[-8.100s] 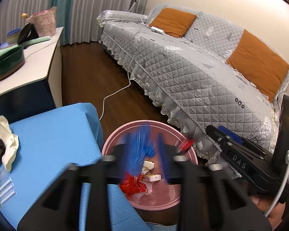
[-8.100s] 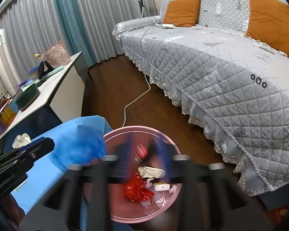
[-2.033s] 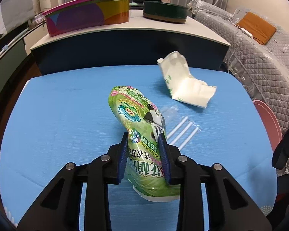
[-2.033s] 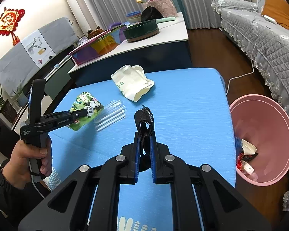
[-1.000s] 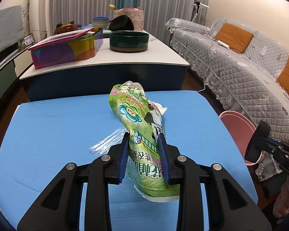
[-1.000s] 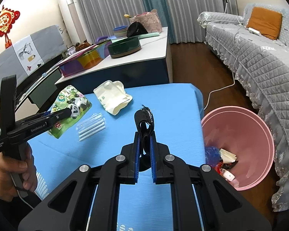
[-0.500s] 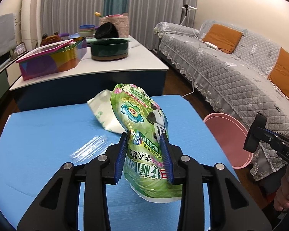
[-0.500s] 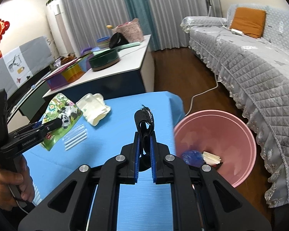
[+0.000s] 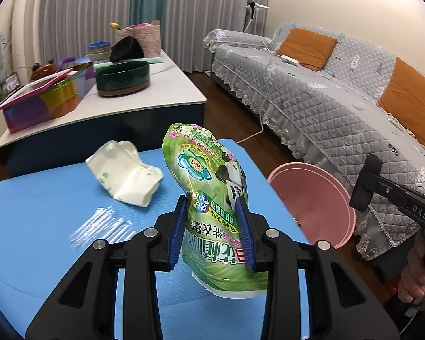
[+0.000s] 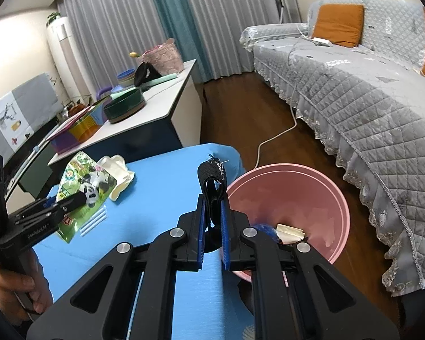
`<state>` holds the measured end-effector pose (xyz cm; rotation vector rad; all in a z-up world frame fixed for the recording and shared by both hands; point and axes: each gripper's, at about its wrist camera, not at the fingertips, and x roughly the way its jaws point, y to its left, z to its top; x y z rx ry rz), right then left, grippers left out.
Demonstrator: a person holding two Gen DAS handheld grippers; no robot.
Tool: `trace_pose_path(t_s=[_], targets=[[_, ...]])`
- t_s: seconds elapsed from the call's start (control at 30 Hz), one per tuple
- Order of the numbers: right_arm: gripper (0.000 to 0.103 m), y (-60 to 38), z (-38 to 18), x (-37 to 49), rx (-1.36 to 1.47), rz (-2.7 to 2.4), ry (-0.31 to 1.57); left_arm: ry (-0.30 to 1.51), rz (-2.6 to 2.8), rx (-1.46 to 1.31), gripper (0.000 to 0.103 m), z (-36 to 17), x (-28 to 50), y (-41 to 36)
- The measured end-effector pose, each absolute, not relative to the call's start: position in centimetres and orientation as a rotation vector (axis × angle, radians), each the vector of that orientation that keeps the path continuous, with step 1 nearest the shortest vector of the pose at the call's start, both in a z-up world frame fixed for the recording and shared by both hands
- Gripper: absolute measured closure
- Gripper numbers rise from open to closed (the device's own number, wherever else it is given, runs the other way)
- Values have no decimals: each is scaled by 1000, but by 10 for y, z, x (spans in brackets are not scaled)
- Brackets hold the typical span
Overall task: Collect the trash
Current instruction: 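Lift the green pouch and black strap and carry both over the pink bin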
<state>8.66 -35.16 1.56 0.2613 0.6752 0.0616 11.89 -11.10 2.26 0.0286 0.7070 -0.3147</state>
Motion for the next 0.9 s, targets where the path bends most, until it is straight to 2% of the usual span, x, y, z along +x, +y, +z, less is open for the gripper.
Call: trace_pose_path(t_s=[0.9], targets=[[92,-438,4,116,370,-96,681,736,-432,85,68,20,155,-223]])
